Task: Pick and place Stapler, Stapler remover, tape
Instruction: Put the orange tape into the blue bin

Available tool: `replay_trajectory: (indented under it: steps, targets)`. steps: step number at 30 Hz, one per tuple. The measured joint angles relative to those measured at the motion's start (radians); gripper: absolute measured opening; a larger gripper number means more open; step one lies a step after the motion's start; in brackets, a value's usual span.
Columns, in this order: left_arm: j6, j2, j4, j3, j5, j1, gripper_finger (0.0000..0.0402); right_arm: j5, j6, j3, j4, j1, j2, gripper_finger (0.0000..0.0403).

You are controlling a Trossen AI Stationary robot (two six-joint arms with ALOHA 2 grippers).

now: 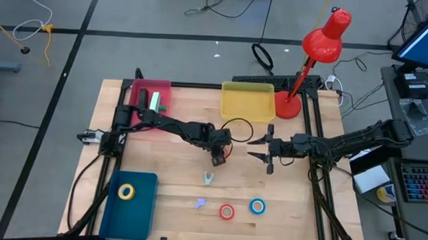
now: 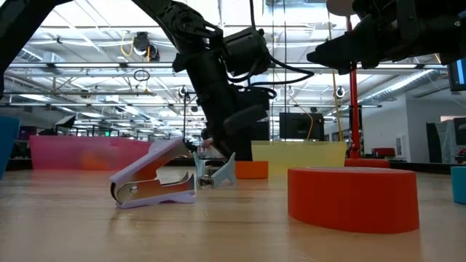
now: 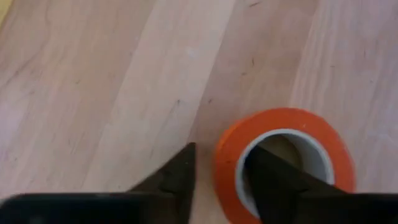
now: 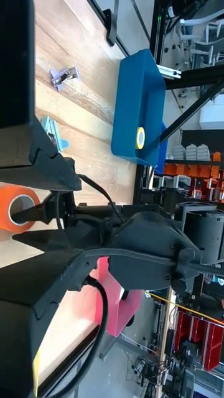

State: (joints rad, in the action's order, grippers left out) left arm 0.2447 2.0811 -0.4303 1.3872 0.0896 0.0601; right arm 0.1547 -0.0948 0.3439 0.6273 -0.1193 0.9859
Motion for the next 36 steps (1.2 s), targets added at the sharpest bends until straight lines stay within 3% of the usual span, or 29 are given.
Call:
replay_trajectory:
  steps: [5, 11, 16, 22, 28, 32, 36]
  targets:
    - [-0.002, -0.001, -0.009, 0.0, 0.013, -0.004, 0.0037, 0.0, 0.004, 0.0, 0.0, 0.0, 0.0, 0.0155]
    - [0.032, -0.087, -0.101, -0.005, 0.019, -0.005, 0.0037, 0.0, 0.004, 0.0, 0.0, 0.0, 0.0, 0.0155]
    - [0.155, -0.256, -0.328, -0.003, 0.089, -0.055, 0.0037, 0.0, 0.004, 0.0, -0.009, 0.0, 0.0, 0.0155]
    - [0.439, -0.485, -0.56, -0.003, 0.163, -0.183, 0.0037, 0.0, 0.004, 0.0, -0.021, 0.0, 0.0, 0.0155]
    - [0.773, -0.63, -0.705, -0.002, 0.268, -0.35, 0.0038, 0.0, 0.004, 0.0, -0.028, 0.0, 0.0, 0.0155]
    - [1.008, -0.652, -0.802, -0.002, 0.256, -0.451, 0.0038, 0.0, 0.004, 0.0, -0.028, 0.0, 0.0, 0.0155]
    - [1.232, -0.637, -0.895, -0.002, 0.154, -0.545, 0.0039, 0.0, 0.004, 0.0, -0.028, 0.0, 0.0, 0.0155]
